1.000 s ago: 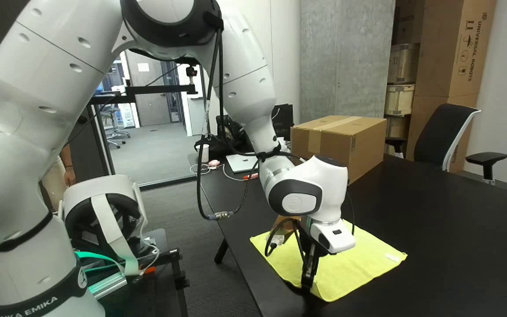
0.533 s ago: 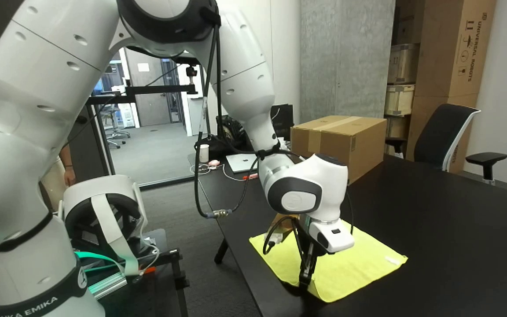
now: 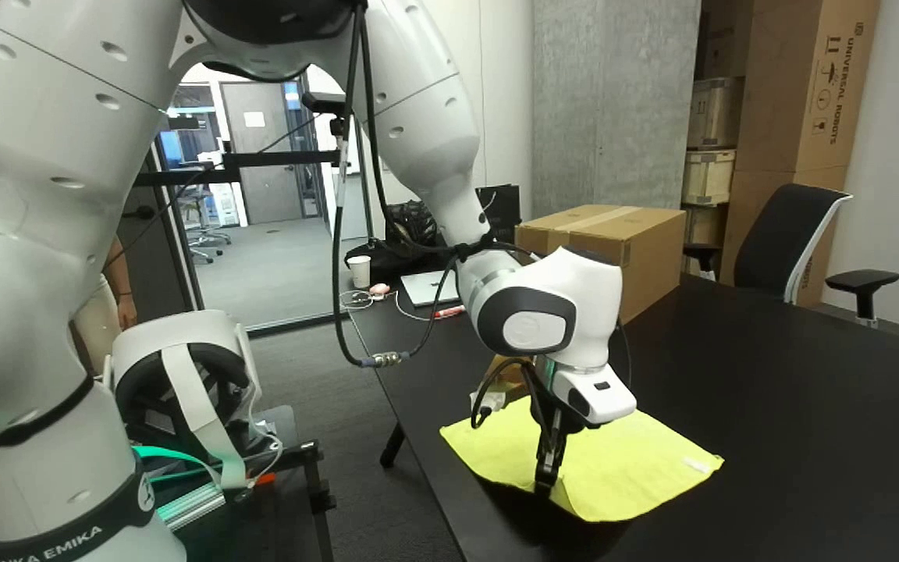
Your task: Fold the towel in half
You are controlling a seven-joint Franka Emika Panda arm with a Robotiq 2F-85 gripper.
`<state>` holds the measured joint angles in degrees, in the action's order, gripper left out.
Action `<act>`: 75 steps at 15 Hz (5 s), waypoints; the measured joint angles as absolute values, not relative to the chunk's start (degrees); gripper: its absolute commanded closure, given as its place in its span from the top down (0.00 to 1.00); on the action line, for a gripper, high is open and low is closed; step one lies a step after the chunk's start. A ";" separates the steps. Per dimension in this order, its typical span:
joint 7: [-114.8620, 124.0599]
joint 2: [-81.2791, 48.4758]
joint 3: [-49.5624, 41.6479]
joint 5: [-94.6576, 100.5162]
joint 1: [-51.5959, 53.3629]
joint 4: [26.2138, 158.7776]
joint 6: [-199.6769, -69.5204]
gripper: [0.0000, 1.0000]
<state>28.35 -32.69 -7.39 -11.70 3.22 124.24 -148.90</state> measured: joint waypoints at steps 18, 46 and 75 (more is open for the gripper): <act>18.94 -33.82 -4.20 -7.26 3.20 97.60 -110.55 0.06; 31.35 -71.51 -2.96 -11.63 -0.31 42.92 -101.09 0.06; 7.89 -58.54 -4.39 -9.81 0.92 62.54 -109.50 1.00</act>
<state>7.89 -58.54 -4.39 -9.81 0.92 62.54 -109.50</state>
